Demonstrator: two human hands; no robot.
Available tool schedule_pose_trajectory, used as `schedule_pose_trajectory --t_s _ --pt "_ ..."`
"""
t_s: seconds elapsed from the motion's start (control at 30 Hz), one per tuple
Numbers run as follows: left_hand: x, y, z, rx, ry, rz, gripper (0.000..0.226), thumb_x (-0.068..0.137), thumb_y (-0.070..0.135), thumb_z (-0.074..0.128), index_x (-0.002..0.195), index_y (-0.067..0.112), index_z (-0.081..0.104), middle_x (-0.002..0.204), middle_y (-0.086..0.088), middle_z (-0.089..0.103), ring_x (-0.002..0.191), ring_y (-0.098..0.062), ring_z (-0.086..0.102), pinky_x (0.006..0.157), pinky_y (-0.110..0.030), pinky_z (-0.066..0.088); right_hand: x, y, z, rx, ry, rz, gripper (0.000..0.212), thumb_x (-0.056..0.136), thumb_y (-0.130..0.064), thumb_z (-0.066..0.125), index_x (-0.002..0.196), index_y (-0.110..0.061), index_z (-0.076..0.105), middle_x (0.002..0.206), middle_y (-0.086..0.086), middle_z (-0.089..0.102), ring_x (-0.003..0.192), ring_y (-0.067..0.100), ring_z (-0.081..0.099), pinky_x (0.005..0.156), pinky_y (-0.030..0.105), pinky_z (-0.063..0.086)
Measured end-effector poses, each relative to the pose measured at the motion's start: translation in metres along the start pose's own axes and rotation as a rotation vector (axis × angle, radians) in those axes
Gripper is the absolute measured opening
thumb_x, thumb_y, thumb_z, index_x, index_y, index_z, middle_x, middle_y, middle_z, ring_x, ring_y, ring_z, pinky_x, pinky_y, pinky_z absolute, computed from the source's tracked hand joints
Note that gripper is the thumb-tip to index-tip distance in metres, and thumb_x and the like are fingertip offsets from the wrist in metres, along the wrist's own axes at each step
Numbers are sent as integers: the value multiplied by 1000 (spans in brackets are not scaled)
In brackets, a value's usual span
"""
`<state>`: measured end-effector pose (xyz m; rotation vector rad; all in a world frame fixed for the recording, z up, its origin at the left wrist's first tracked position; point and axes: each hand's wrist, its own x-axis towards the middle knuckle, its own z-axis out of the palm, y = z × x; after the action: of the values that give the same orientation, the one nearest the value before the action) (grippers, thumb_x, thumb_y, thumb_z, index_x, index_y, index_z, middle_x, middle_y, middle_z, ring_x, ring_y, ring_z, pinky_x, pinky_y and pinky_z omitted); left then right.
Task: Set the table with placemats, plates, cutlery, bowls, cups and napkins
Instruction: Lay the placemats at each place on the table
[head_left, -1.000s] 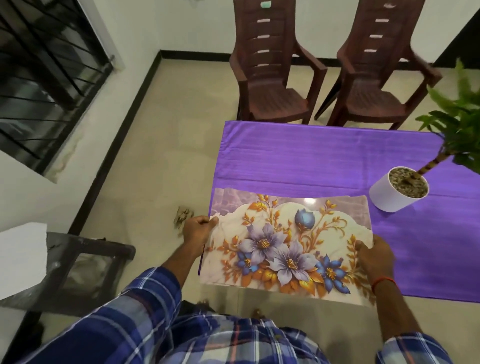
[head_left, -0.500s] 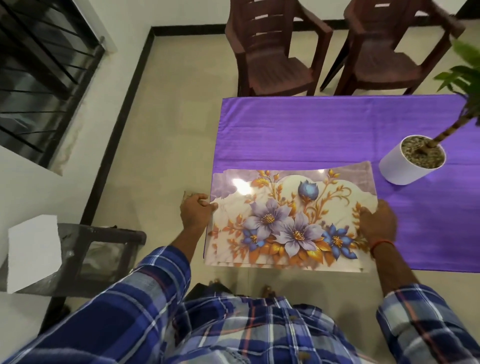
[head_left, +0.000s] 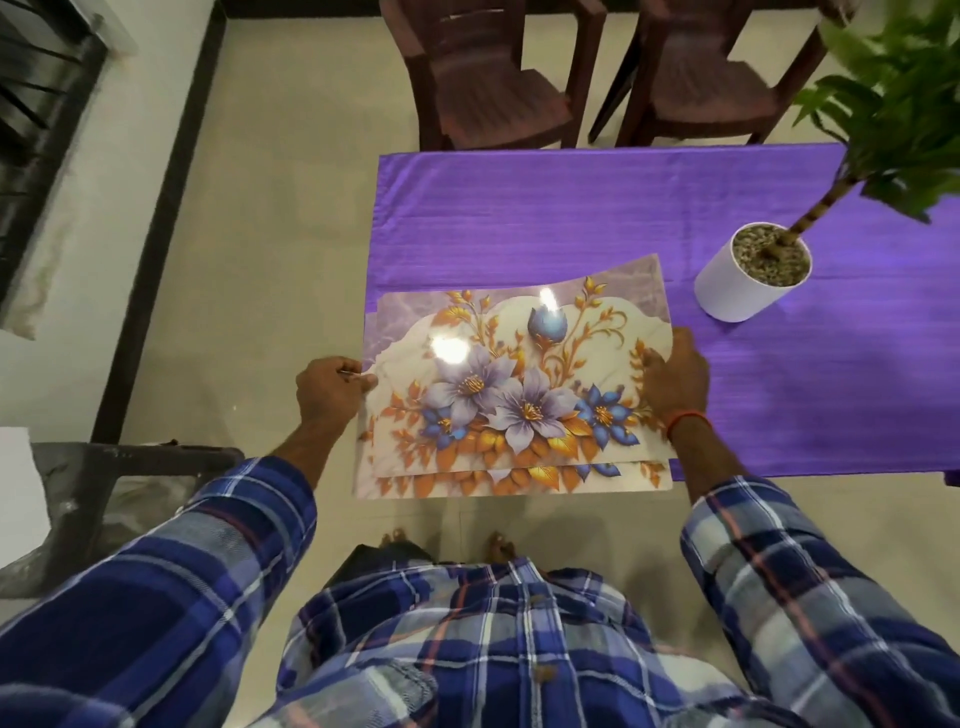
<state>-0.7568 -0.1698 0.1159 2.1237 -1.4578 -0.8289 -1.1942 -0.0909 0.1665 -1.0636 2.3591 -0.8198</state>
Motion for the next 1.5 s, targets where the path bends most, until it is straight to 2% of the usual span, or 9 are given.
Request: schedule_pose_trajectory --t_s 0.3,0.5,0.67,0.87,0.97,1.17,1.27,1.4,1.5 --pt "3 1 2 10 9 1 29 78 17 88 104 7 80 95 -11 78 84 -29 73 82 -34 57 -3 19 8 54 -52 -4 25 101 -26 57 121 -13 52 114 16 67 103 33 62 77 33 45" --pt "13 -15 4 -48 -3 -70 27 74 23 92 98 14 80 85 -6 78 76 -28 75 78 -46 63 5 26 9 68 -59 -10 24 96 -27 62 117 -18 55 107 13 70 98 33 65 78 38 53" --pt "15 -16 6 -58 11 -56 28 76 29 91 98 14 80 84 -7 78 72 -29 75 75 -49 64 13 24 8 87 -67 -33 28 94 -25 65 119 -16 58 104 12 71 88 22 61 69 24 39" --pt "8 -8 5 -62 21 -53 27 81 27 87 102 11 79 90 -11 78 73 -29 74 74 -49 64 23 19 9 85 -82 -50 28 95 -27 66 118 -14 57 106 10 71 92 25 64 74 29 46" --pt "7 -4 4 -81 18 -70 28 82 26 87 104 11 78 92 -12 77 74 -31 75 73 -49 64 22 19 10 107 -68 -41 26 94 -23 66 117 -14 58 104 9 70 88 22 63 71 26 45" --pt "10 -8 2 -38 1 -96 35 80 35 87 109 18 78 93 -9 79 79 -30 75 76 -49 64 19 19 10 128 -68 -33 28 96 -27 65 119 -14 58 107 7 69 91 20 63 74 27 47" --pt "9 -8 0 9 -6 -47 34 80 36 86 110 21 79 92 -7 79 80 -30 75 77 -48 63 20 20 9 129 -69 -30 29 94 -29 67 118 -16 59 107 7 70 92 21 63 75 28 46" --pt "8 -5 0 74 -6 -30 36 82 38 84 113 22 78 100 -8 79 84 -32 75 79 -47 63 18 17 8 145 -67 -19 26 95 -26 67 117 -15 59 102 -1 66 90 16 59 66 17 41" --pt "3 3 -2 158 -22 -8 35 88 38 79 118 20 77 105 -11 77 91 -35 72 82 -47 61 19 18 8 160 -66 3 29 94 -23 68 119 -15 59 104 -1 64 93 16 59 75 23 42"
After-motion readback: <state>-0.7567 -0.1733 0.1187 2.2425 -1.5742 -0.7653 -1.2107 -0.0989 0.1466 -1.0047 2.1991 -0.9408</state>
